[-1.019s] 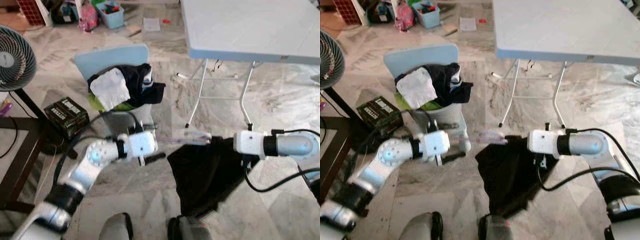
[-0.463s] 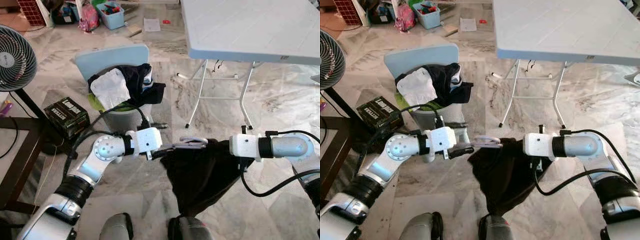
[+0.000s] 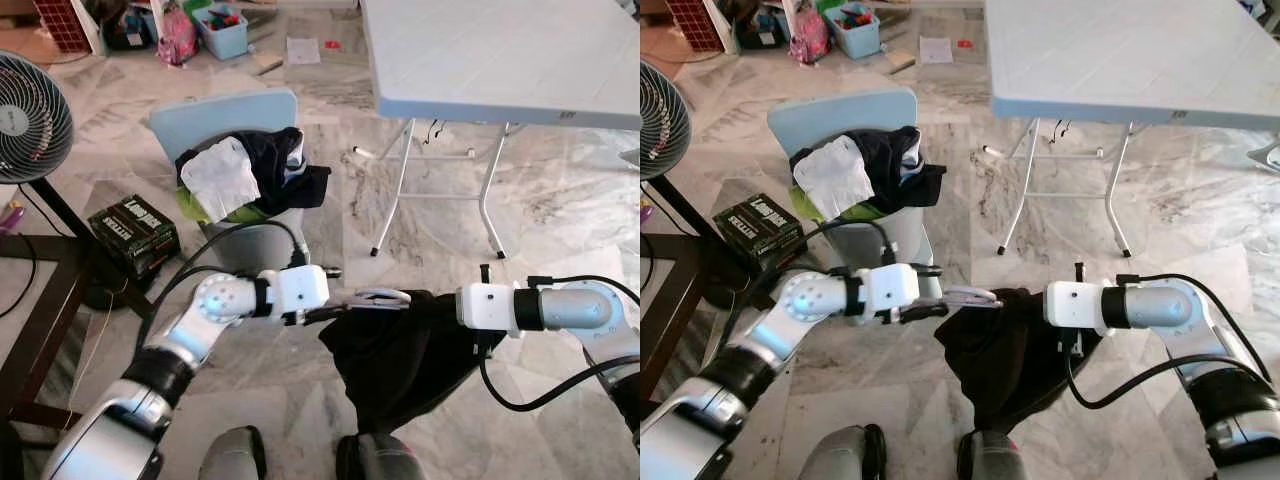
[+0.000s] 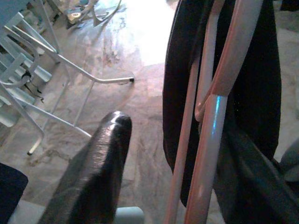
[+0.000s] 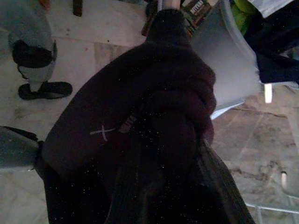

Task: Hang hanger

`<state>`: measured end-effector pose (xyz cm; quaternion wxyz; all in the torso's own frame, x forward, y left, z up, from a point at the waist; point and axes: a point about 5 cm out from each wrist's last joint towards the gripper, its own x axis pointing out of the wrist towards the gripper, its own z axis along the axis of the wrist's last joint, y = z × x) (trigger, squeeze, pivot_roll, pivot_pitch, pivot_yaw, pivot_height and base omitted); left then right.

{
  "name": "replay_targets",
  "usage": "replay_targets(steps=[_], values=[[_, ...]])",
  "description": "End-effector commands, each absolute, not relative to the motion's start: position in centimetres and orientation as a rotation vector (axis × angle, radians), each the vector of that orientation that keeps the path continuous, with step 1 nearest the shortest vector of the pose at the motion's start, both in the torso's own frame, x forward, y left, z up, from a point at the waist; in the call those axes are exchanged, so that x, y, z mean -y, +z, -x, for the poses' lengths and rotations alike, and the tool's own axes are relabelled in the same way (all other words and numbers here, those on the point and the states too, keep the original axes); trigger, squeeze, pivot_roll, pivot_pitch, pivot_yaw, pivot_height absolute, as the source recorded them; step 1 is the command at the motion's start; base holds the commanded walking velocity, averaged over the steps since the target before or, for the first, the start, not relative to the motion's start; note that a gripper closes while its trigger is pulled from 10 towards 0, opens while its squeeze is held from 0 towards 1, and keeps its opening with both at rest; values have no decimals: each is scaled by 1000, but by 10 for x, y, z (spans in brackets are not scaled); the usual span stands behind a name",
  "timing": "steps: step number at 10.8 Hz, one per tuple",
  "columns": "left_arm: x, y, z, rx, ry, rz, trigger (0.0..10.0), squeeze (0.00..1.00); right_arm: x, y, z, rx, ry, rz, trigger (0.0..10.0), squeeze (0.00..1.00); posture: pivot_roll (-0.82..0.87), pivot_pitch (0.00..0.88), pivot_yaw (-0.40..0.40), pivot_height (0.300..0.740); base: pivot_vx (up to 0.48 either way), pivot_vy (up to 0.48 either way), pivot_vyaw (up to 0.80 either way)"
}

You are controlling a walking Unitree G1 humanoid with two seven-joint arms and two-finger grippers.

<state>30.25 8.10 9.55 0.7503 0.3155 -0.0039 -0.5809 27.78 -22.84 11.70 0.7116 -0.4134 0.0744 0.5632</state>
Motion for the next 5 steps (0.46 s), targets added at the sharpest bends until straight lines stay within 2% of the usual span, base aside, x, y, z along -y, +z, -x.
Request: replay_targets(steps=[1, 5], values=[[-76, 95, -302, -3, -1314, -714, 0, 0, 227, 129, -280, -103, 1234, 951, 10000, 0, -134, 128, -32, 740, 0, 0, 0], [-78, 89, -303, -55, -1352, -731, 0, 0, 226, 132, -284, -97, 1221, 972, 10000, 0, -139, 125, -29, 740, 0, 0, 0]])
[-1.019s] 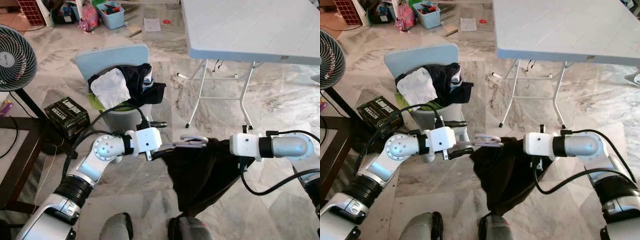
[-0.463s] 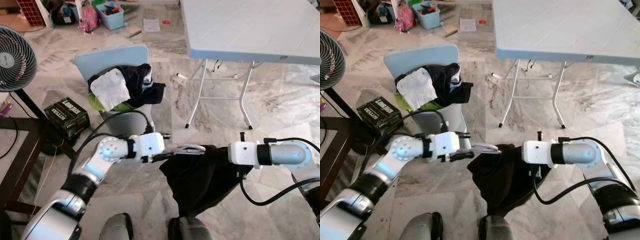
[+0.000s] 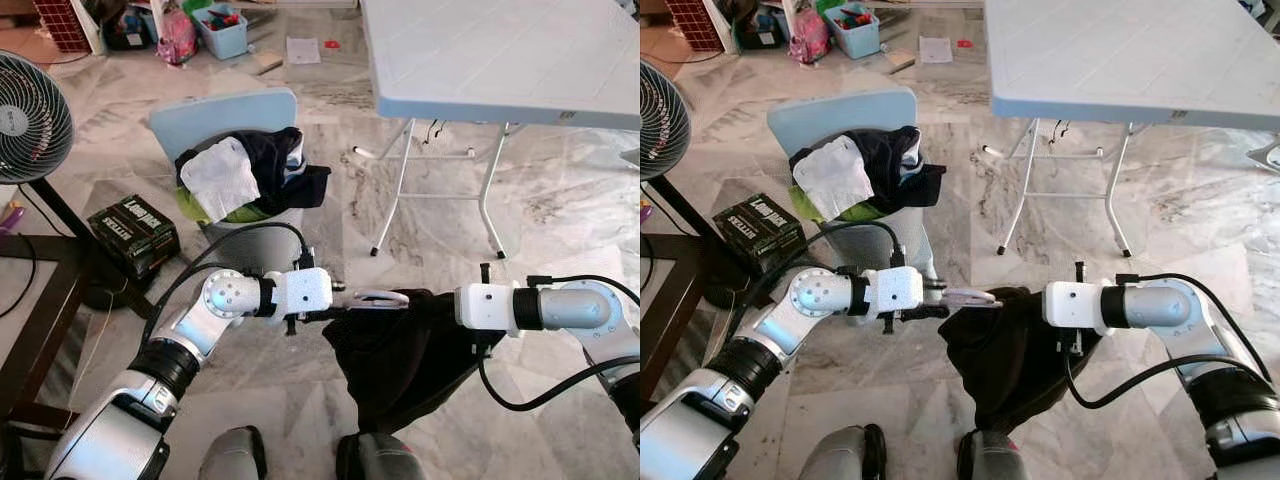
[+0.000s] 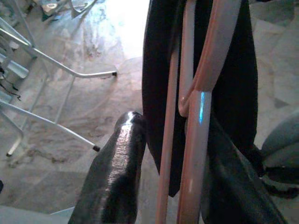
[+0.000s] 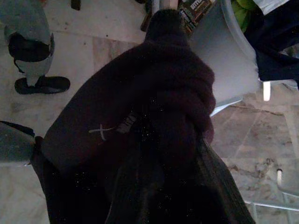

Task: Hang hanger

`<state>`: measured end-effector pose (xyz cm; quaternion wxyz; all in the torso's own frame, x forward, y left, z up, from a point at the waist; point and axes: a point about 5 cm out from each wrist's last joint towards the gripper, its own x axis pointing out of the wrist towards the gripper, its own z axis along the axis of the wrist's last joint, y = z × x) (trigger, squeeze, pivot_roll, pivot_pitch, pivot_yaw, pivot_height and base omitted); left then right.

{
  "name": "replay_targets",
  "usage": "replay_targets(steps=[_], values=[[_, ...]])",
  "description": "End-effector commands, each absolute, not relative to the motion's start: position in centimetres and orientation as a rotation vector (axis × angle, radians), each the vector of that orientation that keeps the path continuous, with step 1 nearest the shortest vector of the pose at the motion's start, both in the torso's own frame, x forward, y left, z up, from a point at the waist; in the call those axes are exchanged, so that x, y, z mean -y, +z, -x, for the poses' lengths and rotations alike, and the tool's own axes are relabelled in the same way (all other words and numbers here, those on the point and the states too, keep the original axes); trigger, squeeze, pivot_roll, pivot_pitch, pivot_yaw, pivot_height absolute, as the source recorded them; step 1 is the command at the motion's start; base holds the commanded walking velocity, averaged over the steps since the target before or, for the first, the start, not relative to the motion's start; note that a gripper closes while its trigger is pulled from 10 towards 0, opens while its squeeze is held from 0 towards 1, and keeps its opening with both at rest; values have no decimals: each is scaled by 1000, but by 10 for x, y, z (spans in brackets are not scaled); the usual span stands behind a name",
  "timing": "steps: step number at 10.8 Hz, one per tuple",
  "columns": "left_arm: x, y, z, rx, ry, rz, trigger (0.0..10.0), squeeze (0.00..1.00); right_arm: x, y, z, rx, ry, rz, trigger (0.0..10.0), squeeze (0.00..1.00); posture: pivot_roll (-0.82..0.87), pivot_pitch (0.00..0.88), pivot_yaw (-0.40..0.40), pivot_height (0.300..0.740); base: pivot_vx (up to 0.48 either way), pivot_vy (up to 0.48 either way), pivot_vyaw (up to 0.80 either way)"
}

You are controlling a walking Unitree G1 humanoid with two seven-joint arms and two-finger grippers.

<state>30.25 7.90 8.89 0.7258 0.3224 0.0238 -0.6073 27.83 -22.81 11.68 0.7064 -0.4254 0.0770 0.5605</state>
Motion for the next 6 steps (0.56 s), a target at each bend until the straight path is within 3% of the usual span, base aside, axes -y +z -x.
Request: replay_targets(steps=[1, 6], values=[[-78, 90, -304, -46, -1348, -734, 0, 0, 225, 130, -283, -103, 1224, 975, 10000, 0, -136, 122, -29, 740, 0, 0, 0], [-72, 91, -308, -13, -1320, -735, 0, 0, 224, 131, -286, -102, 1223, 1001, 10000, 0, -142, 115, -34, 740, 0, 0, 0]])
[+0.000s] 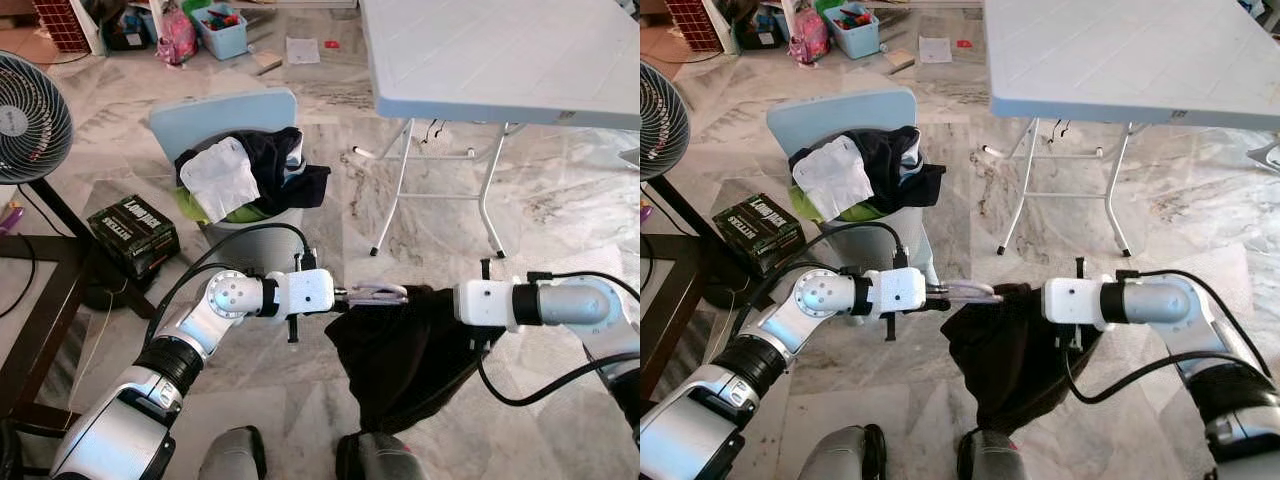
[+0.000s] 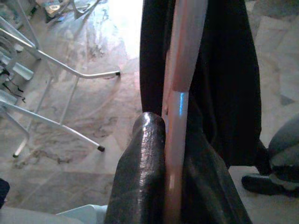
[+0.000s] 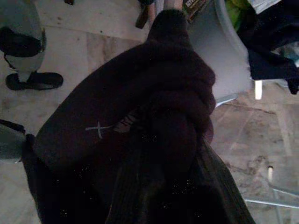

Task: Hang hanger

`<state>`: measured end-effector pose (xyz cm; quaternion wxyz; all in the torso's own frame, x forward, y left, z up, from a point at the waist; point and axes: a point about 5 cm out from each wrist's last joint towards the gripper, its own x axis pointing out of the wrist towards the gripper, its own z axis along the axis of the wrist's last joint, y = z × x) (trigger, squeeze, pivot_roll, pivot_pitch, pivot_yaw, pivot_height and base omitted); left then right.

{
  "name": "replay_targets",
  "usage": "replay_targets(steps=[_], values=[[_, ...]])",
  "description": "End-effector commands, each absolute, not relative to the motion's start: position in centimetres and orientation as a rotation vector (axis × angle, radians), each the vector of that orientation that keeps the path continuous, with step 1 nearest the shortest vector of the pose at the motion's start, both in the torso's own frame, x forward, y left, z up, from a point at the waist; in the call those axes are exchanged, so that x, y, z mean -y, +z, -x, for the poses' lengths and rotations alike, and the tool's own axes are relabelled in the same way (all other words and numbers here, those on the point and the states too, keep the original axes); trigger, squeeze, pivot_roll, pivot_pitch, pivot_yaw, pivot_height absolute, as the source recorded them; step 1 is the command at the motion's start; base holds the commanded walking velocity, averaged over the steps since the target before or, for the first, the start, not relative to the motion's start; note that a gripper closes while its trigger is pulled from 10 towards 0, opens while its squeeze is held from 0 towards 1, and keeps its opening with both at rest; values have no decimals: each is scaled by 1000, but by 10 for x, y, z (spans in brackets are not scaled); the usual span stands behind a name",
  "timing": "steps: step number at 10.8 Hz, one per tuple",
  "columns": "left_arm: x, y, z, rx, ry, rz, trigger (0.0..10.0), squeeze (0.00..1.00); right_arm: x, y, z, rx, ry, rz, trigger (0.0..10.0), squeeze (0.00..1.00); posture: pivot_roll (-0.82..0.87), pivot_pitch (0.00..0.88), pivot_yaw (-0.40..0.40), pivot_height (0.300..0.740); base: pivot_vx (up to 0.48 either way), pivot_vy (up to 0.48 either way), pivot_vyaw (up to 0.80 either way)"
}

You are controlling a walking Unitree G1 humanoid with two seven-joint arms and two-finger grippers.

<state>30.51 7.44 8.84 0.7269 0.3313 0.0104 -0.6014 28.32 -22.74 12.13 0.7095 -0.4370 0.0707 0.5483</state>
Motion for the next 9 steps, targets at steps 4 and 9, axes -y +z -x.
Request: replay_targets(steps=[4, 9], values=[[-77, 91, -312, -2, -1267, -722, 0, 0, 219, 135, -292, -48, 1167, 972, 10000, 0, -138, 101, -28, 740, 0, 0, 0], [-87, 93, -321, 16, -1072, -509, 0, 0, 216, 143, -308, 42, 1003, 875, 10000, 1000, -138, 98, -39, 740, 0, 0, 0]])
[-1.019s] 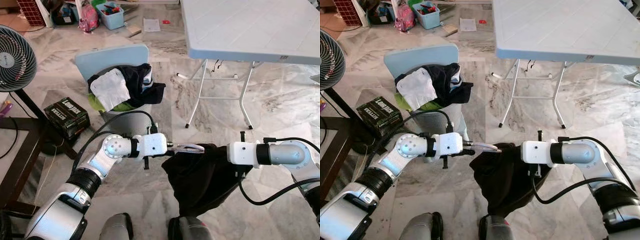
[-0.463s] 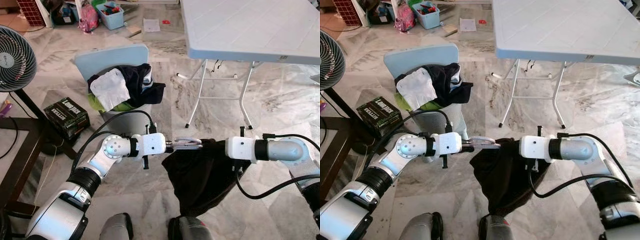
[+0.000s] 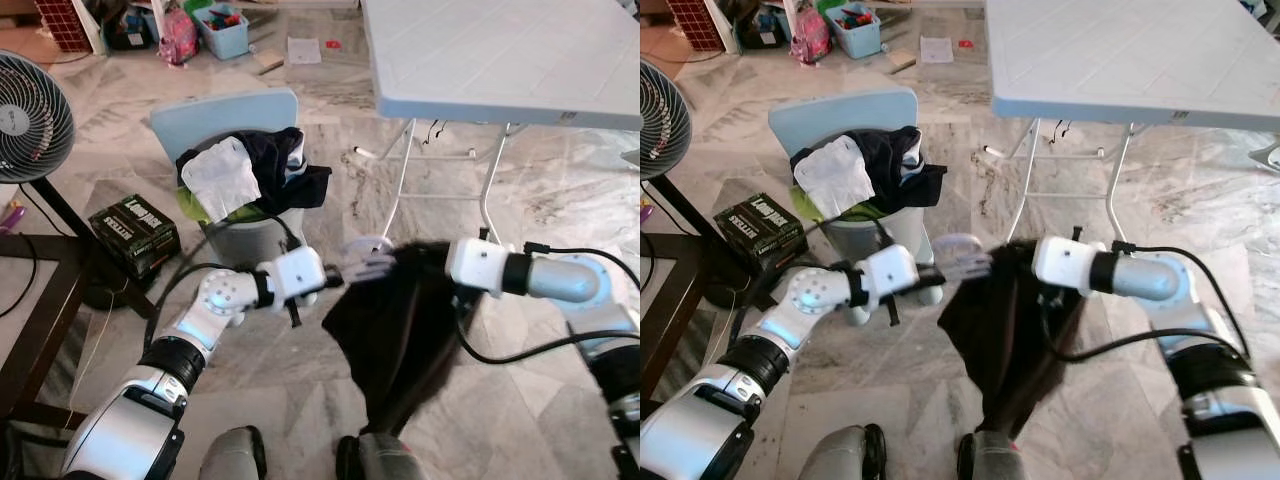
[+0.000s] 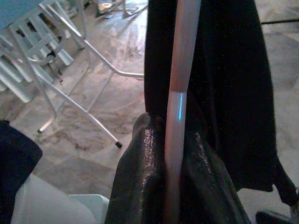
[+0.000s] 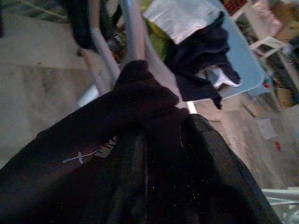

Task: Hang hanger

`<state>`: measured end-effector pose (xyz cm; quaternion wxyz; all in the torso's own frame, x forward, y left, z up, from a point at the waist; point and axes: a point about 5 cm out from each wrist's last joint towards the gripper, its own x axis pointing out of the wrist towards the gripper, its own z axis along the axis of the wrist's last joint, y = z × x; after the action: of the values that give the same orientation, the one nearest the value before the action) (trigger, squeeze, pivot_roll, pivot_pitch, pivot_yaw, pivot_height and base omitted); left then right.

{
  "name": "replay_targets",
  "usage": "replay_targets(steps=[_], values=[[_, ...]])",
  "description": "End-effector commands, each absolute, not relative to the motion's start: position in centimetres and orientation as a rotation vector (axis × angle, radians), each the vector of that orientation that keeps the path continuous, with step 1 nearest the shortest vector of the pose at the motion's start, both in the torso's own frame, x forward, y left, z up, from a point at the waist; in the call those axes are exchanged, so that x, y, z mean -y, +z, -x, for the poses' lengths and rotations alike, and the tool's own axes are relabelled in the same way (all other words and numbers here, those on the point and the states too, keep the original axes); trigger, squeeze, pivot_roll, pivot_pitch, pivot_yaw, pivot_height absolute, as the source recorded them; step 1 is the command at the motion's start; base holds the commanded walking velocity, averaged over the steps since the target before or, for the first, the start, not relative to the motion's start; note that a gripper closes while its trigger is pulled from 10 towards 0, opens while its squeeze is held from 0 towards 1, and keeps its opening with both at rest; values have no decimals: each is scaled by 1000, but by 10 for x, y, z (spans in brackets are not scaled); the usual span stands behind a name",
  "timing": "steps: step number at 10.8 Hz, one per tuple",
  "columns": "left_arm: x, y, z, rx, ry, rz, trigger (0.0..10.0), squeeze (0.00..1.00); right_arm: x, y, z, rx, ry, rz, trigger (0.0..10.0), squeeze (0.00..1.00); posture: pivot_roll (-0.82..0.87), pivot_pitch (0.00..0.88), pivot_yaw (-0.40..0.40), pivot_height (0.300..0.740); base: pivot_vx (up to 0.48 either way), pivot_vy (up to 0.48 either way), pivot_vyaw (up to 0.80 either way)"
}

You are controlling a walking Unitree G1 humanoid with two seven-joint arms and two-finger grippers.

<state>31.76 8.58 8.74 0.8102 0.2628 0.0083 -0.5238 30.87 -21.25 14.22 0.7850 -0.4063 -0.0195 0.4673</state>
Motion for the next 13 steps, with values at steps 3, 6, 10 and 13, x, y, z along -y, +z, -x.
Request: replay_targets(steps=[3, 6, 10, 13], values=[[-91, 95, -324, 34, -963, -408, 0, 0, 220, 148, -320, 96, 795, 810, 10000, 1000, -134, 109, -48, 740, 0, 0, 0], [-89, 97, -327, 32, -906, -309, 0, 0, 219, 151, -322, 146, 706, 751, 10000, 1000, -136, 120, -41, 740, 0, 0, 0], [-87, 109, -333, 64, -875, -262, 0, 0, 233, 126, -315, -47, 620, 529, 10000, 1000, -131, 123, -45, 740, 0, 0, 0], [-80, 106, -327, 67, -906, -258, 0, 0, 226, 82, -287, -267, 687, 374, 10000, 1000, -132, 132, -37, 740, 0, 0, 0]])
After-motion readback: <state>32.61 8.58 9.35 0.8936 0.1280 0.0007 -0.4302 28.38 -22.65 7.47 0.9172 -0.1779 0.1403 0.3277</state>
